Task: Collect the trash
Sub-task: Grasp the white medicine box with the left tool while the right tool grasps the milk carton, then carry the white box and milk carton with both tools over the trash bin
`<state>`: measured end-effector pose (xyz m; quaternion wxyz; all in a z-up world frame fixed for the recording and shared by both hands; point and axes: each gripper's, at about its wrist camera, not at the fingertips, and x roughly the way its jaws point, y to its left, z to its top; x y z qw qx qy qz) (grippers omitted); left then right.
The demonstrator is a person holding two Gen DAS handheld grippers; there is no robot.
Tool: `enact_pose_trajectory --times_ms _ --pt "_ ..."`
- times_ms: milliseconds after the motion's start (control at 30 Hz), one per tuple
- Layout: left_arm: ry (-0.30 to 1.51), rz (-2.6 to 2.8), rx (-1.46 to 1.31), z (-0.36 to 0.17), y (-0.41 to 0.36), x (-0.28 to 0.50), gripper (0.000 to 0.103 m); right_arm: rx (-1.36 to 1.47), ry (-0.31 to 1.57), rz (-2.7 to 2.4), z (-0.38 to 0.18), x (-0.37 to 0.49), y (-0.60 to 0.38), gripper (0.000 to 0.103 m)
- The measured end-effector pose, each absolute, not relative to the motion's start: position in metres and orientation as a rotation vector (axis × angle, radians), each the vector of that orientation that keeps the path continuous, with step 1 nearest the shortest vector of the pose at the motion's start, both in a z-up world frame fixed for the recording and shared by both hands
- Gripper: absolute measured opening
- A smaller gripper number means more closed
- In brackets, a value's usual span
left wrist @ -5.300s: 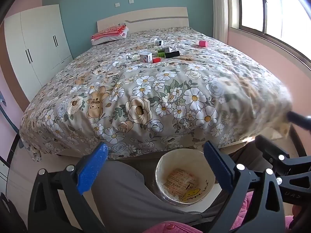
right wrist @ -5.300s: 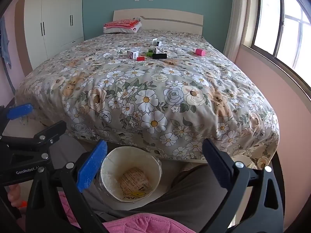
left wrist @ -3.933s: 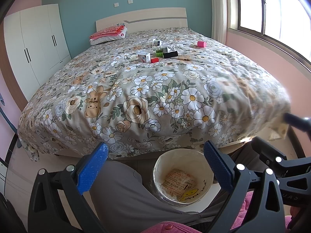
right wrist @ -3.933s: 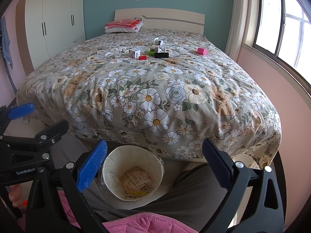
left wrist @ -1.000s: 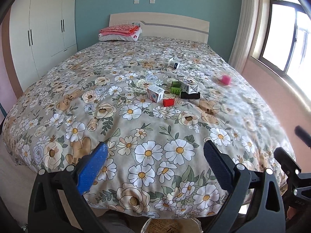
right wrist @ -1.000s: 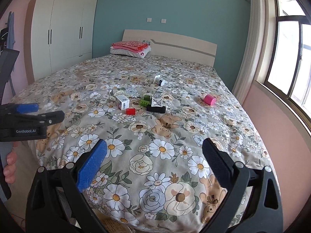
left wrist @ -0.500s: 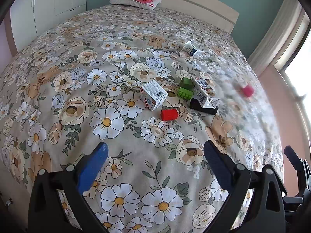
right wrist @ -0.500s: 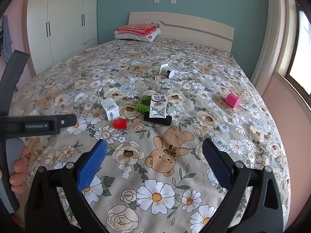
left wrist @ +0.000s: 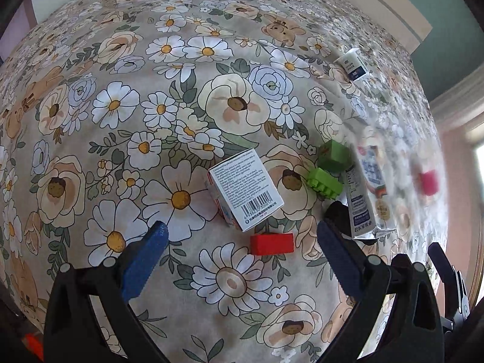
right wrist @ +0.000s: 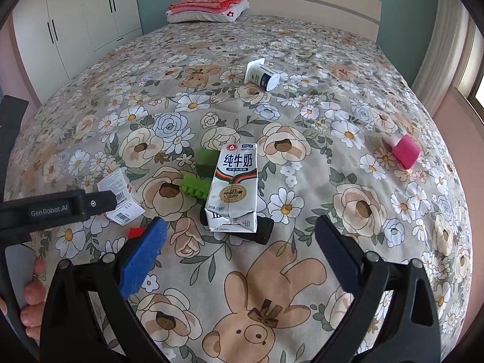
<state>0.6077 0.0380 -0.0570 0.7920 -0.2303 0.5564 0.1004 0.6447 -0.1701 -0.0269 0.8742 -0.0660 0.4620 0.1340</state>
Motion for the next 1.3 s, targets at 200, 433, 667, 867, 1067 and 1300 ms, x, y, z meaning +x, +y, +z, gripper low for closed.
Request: enact_pose_trajectory --times_ms 200,433,667,867,1067,1300 --pt "1.237 0.221 -0.505 -0.084 0.037 0.629 0.095 -0.16 1.012 0.27 -0.059 0.68 -0.158 0.094" --pt "1.286 0.212 -0.535 -0.108 0.038 0.642 0.065 -0.134 1.102 0.277 -0.084 0.709 -0.156 0.049" --pt "1.266 0.16 -0.459 -0.106 0.036 0.647 0.049 -0.067 1.095 0.269 -0.079 0.708 -0.168 0.048" --pt "1.233 0.152 -0.422 -0.084 0.042 0.634 0.049 -0.031 1.066 0.258 -0.055 0.694 -0.182 0.048" --pt "1.18 0.122 -0.397 -0.045 0.043 0.612 0.049 -0.032 1.012 0.24 -0.013 0.67 -0.19 0.048" --pt "1.093 0.079 -0.376 0.014 0.041 0.579 0.049 -0.043 0.948 0.226 0.046 0.633 -0.197 0.048"
